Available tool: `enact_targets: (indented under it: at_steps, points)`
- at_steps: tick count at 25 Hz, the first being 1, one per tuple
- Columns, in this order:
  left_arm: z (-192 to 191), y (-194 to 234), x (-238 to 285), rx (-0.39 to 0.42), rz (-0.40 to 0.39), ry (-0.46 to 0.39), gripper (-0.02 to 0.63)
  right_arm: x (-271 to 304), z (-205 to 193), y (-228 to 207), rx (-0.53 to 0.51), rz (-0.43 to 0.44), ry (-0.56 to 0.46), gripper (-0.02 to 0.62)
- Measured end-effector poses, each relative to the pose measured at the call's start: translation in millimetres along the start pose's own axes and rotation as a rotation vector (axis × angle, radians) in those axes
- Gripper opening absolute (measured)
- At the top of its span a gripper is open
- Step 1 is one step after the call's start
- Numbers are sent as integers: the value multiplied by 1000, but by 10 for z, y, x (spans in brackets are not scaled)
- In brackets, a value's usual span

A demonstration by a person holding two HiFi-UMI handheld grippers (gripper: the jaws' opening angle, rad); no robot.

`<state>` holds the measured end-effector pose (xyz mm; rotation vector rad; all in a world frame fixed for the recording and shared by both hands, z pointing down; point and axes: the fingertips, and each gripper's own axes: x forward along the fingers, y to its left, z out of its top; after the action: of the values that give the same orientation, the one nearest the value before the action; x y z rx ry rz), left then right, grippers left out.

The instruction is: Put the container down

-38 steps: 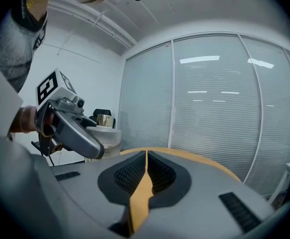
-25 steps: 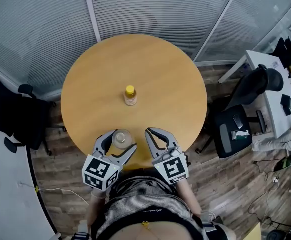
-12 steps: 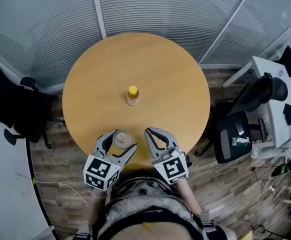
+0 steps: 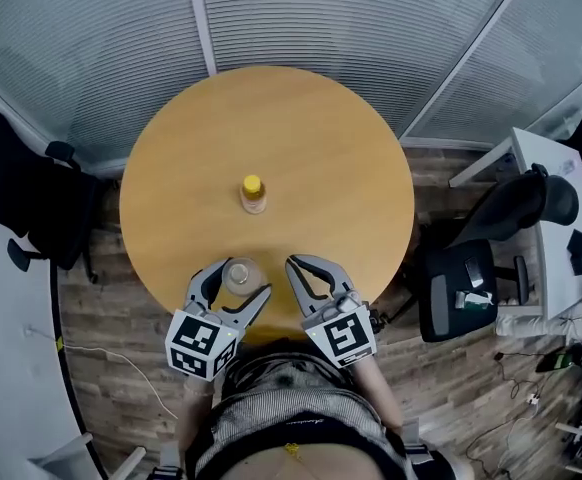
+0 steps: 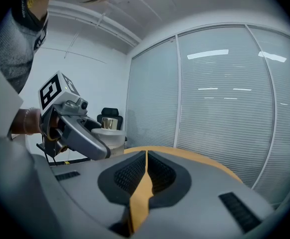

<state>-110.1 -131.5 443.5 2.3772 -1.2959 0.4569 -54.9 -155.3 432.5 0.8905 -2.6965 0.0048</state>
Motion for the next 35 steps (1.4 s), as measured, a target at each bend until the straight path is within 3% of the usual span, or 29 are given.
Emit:
enact_targets:
  at_steps: [16, 23, 27, 31, 35]
  points:
    - [123, -164, 212, -11, 82, -17, 324, -124, -9, -268, 21, 70, -38, 23]
    - [133, -186, 228, -7, 78, -14, 324, -111, -28, -242, -33, 92, -29, 23]
    - [116, -177, 242, -7, 72, -10, 324, -109, -19, -233, 22, 78, -33, 23]
    - [110, -149, 271, -11, 64, -9, 324, -96, -46, -246, -19, 78, -21, 23]
    - [95, -109, 311, -13, 57, -10, 324, -68, -41, -248, 22, 60, -20, 23]
